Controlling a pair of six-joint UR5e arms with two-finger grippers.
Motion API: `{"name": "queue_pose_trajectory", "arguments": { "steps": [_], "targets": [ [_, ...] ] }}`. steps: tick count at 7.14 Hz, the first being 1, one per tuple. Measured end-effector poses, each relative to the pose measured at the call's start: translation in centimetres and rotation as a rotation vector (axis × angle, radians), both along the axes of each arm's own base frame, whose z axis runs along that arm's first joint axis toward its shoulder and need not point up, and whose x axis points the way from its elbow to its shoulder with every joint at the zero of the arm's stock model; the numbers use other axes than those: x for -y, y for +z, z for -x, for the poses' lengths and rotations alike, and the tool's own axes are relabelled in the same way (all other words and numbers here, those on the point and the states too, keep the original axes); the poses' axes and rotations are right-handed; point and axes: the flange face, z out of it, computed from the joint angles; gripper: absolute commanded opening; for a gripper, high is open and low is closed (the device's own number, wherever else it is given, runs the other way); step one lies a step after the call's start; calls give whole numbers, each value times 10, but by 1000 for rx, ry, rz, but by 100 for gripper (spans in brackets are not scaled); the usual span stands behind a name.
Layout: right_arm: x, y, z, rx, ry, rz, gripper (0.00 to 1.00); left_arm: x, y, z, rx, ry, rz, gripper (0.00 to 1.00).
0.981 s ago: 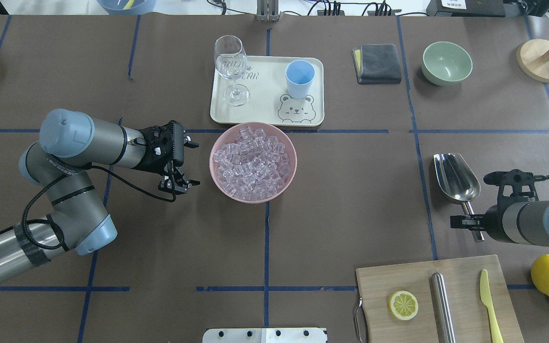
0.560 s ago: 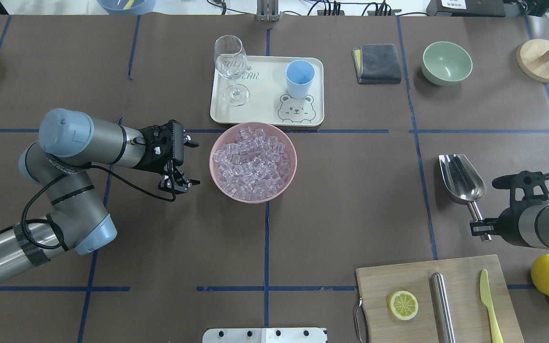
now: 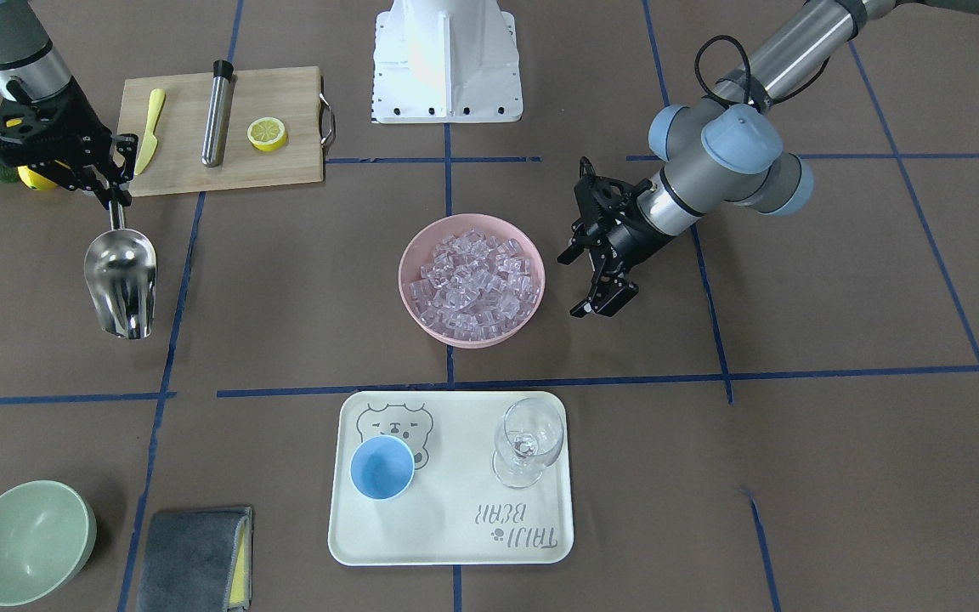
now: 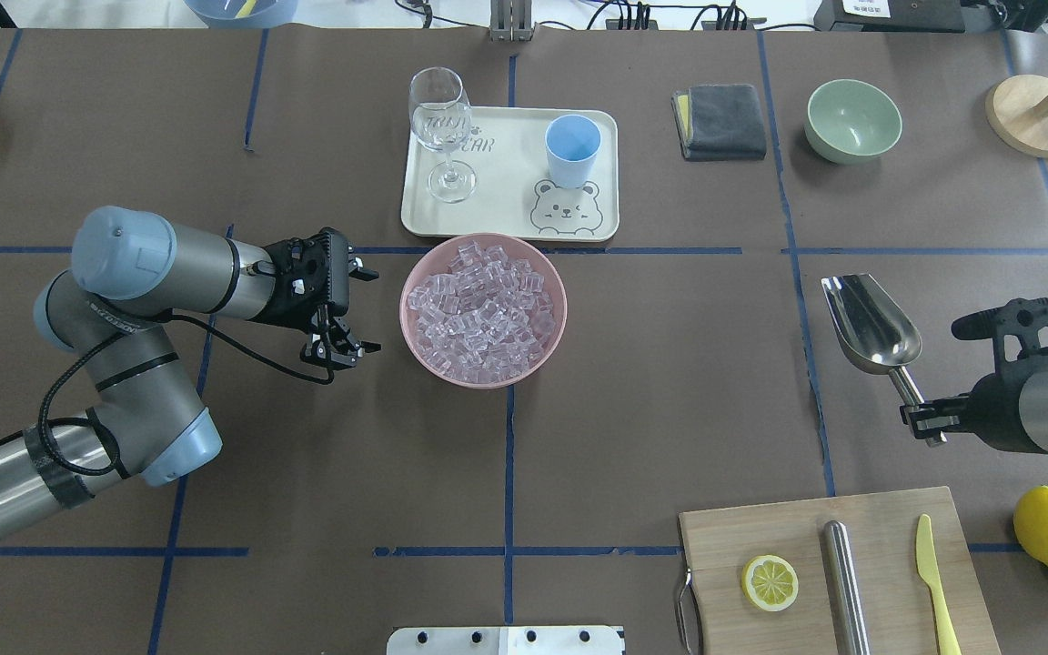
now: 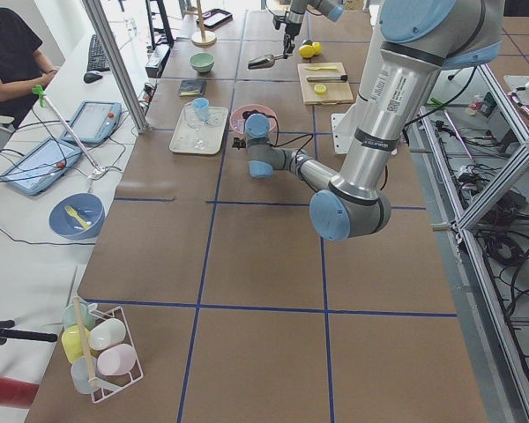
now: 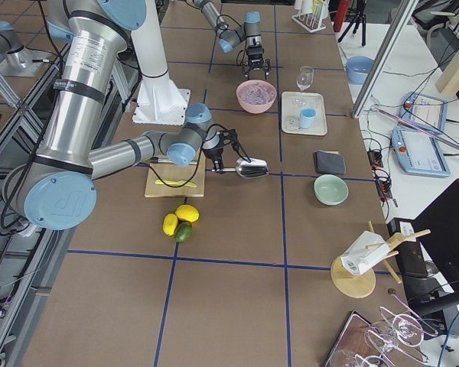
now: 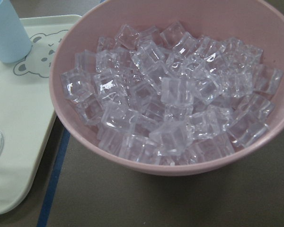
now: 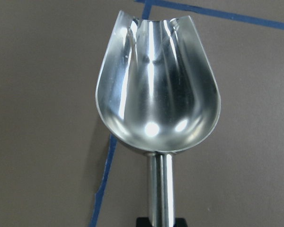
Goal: Put ice in cup with scoop
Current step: 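Lift the silver scoop with the right gripper and carry it toward the bowl, then lower the scoop with the right gripper into the ice cubes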
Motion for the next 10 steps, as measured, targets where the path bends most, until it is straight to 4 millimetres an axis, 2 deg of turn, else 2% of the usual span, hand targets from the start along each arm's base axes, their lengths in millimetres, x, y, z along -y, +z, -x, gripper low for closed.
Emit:
{"name": "queue_pose_trajectory", "arguments": {
  "steps": [1, 3, 4, 5, 6, 8, 10],
  "targets": [
    [6, -14, -2, 15, -23, -48, 0, 0, 0, 0, -1, 0, 0, 100],
    [18, -44, 18, 35, -62, -94, 0, 0, -1, 1, -3, -1, -2, 100],
    [26, -68, 35, 46, -92, -96, 0, 0, -1, 2, -3, -2, -3, 100],
    [38, -103, 55, 72, -134, -105, 0, 1, -1, 2, -3, -3, -4, 100],
    [45, -132, 66, 96, -170, -137, 0, 2, -1, 3, -2, -4, -4, 100],
    [55, -172, 83, 83, -227, -223, 0, 2, 1, 2, 1, -4, -4, 100],
    [72, -234, 104, -20, -322, -281, 0, 2, 2, 2, 4, -4, -3, 100]
  ]
}}
